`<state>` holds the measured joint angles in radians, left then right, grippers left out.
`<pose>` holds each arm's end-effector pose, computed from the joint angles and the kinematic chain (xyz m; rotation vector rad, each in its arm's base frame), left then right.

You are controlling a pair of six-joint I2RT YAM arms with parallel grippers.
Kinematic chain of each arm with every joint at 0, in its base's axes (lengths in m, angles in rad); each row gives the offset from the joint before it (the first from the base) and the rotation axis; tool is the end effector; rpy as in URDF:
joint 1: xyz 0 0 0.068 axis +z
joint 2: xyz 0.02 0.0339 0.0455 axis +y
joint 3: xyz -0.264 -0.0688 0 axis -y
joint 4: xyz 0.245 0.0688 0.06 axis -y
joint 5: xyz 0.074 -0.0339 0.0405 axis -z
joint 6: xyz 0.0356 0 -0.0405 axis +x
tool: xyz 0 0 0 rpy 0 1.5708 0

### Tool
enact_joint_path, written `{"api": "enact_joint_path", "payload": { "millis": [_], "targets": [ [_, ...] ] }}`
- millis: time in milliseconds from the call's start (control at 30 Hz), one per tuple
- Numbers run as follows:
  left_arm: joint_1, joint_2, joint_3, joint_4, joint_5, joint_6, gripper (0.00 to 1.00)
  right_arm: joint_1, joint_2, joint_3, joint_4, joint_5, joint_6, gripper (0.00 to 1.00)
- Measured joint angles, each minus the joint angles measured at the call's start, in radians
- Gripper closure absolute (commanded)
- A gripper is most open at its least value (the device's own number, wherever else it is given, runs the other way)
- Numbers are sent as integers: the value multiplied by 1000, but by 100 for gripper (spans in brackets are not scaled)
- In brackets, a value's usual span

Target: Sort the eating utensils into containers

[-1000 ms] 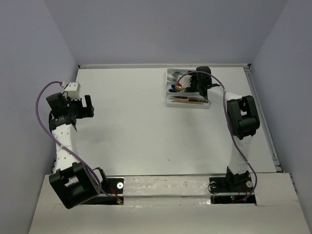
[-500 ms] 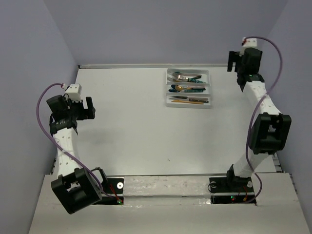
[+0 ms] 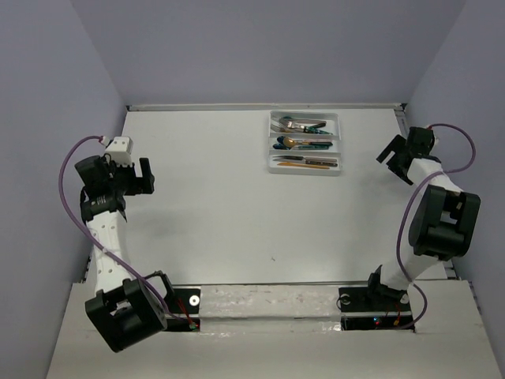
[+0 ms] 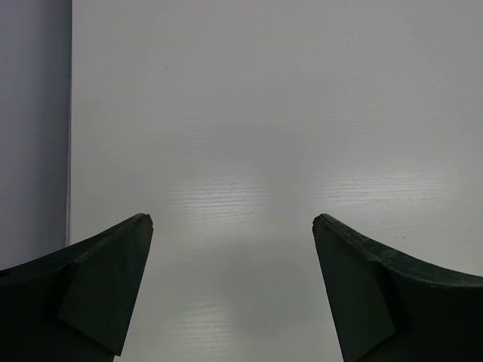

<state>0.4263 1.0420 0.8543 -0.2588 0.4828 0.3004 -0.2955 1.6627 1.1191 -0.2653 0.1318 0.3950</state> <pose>0.2198 0.0817 0.3091 0.1782 1.9552 -0.0121 0.3434 -0.1094 0.2219 0.8620 2.2113 -0.1091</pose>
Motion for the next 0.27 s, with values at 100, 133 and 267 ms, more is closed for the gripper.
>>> {"api": "enact_joint_path", "payload": {
  "millis": [100,133,267],
  "targets": [
    [0,-22,-19,-2,0,5,1,2,0,-1,3,-9,21,8],
    [-1,-26,-24,-2,-1,6,1,2,-1,-3,6,-10,24,8],
    [-1,-31,-30,-6,-1,8,1,1,-29,-50,43,-28,28,9]
  ]
}}
